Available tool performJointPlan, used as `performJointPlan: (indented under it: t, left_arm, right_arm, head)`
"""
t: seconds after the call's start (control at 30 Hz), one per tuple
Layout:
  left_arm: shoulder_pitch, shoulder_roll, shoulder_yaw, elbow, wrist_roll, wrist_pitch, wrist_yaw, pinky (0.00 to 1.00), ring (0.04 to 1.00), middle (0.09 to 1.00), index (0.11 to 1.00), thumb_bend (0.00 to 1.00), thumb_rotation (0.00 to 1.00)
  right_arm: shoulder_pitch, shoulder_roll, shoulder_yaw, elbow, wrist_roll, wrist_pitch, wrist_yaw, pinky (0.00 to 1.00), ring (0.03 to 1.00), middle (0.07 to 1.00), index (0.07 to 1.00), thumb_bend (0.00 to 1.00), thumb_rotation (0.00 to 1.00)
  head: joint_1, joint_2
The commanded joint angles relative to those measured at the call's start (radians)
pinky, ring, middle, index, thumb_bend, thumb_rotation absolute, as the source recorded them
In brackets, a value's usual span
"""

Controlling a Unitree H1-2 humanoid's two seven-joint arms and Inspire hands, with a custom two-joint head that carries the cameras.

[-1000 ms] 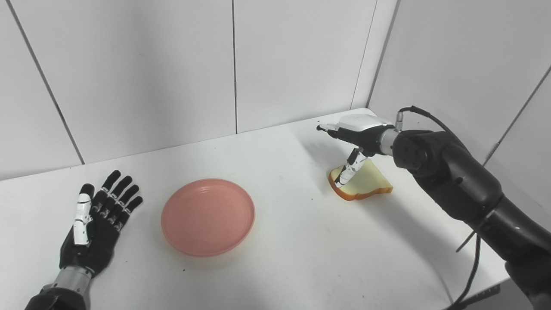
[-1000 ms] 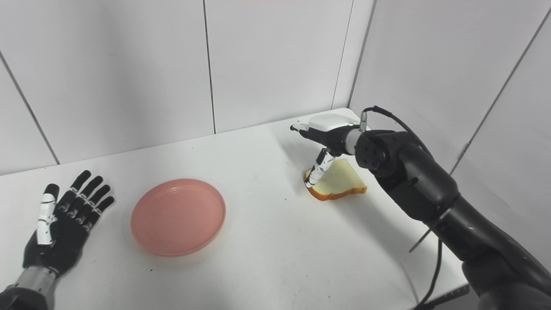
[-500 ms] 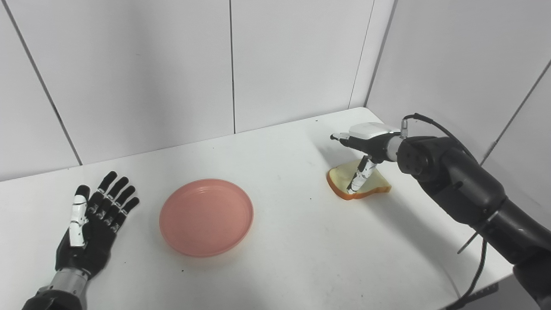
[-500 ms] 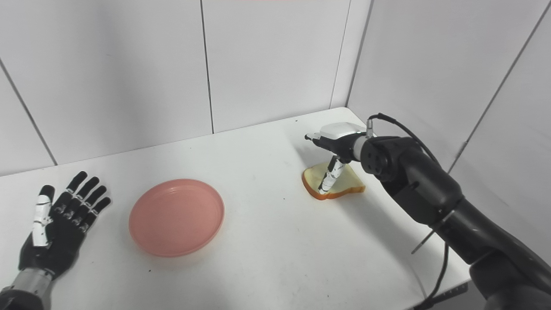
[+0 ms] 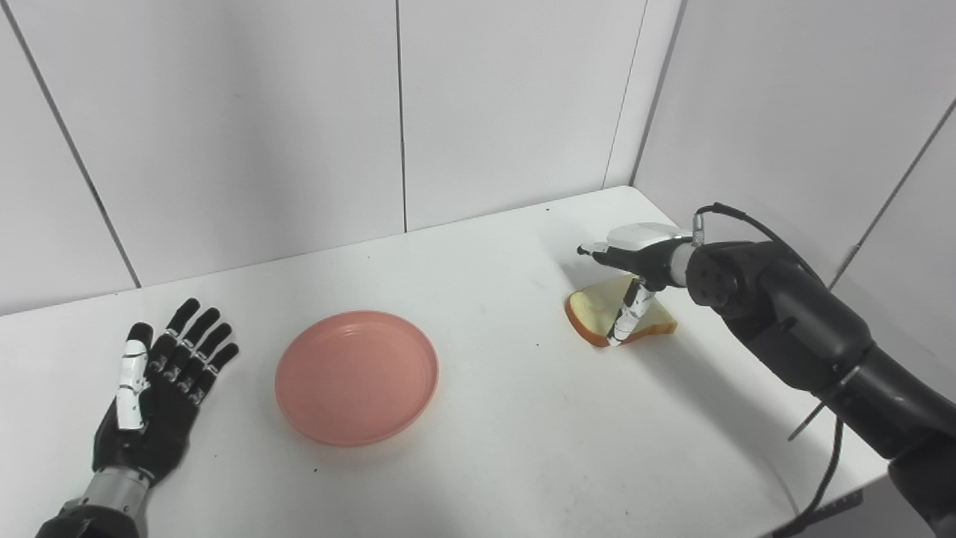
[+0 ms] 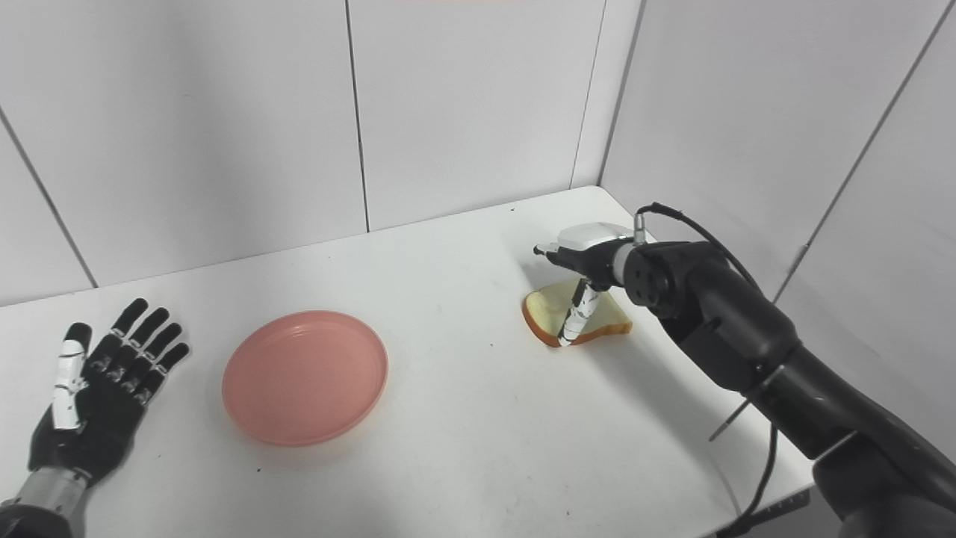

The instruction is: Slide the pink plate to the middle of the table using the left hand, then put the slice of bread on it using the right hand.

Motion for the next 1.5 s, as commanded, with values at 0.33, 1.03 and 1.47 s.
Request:
performJointPlan:
  t: [0.33,1.03,1.47]
  left_arm:
    - [0.043,0.027,-0.004,0.022,0.019,0.070,0.025,0.91,0.924,0.927,0.923,0.59,0.97]
    - [0.048,0.040,-0.005,0.015,0.017,0.077,0.021,0.91,0.926,0.929,0.925,0.59,0.98]
    - [0.060,0.048,-0.027,0.000,0.044,0.059,0.024,0.91,0.929,0.929,0.926,0.62,0.97]
  right_arm:
    - [-0.020,-0.031,0.005,0.024,-0.042,-0.004,-0.024,0.88,0.990,1.000,1.000,1.00,0.28]
    - [-0.073,0.039,0.010,0.219,-0.021,-0.088,-0.167,0.83,0.948,0.996,0.997,1.00,0.23]
    - [-0.100,0.099,0.038,0.294,-0.002,-0.114,-0.222,0.78,0.895,0.945,0.955,1.00,0.16]
  head:
    - [0.000,0.011]
    - [0.002,0.024]
    - [0.008,0.035]
